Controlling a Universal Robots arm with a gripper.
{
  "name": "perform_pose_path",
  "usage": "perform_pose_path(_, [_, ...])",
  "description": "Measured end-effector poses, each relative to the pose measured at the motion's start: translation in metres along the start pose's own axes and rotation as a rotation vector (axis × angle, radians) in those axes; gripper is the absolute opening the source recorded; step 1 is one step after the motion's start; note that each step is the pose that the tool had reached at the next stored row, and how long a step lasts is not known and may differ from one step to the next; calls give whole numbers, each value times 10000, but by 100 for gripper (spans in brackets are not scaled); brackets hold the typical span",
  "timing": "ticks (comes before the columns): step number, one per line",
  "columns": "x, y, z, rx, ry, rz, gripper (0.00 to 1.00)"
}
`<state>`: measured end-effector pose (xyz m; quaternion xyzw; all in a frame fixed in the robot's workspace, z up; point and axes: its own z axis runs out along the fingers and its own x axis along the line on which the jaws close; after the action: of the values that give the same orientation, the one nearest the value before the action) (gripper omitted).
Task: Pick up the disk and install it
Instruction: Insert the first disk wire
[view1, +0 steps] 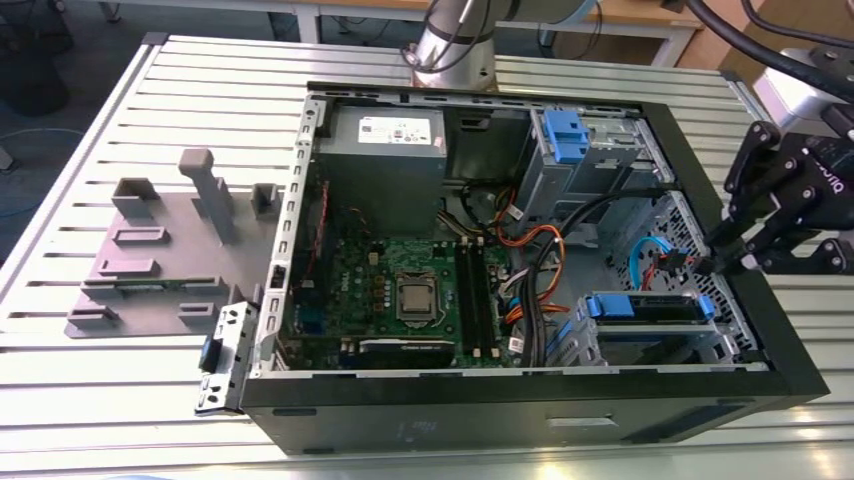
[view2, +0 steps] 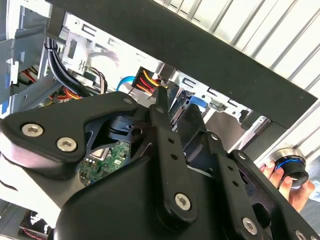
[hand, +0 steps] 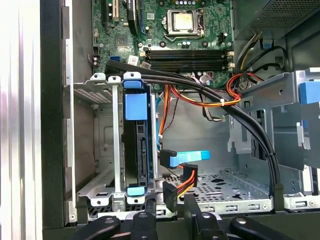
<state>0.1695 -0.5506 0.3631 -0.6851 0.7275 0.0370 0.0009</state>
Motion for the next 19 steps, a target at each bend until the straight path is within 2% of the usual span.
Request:
perform_pose_path(6, [-22, -21, 101, 9, 148, 8, 36])
perform_pose_path(9, [-27, -24, 146, 10, 163, 8, 36])
perform_pose_path(15, [-27, -24, 152, 10, 175, 9, 36])
perform_pose_path(16, [-27, -24, 153, 10, 175, 9, 35])
perform_pose_path(17, [-27, -24, 153, 10, 175, 9, 28])
perform_pose_path(18, [-27, -24, 153, 10, 176, 9, 28])
perform_pose_path(19, [-27, -24, 153, 10, 176, 9, 22])
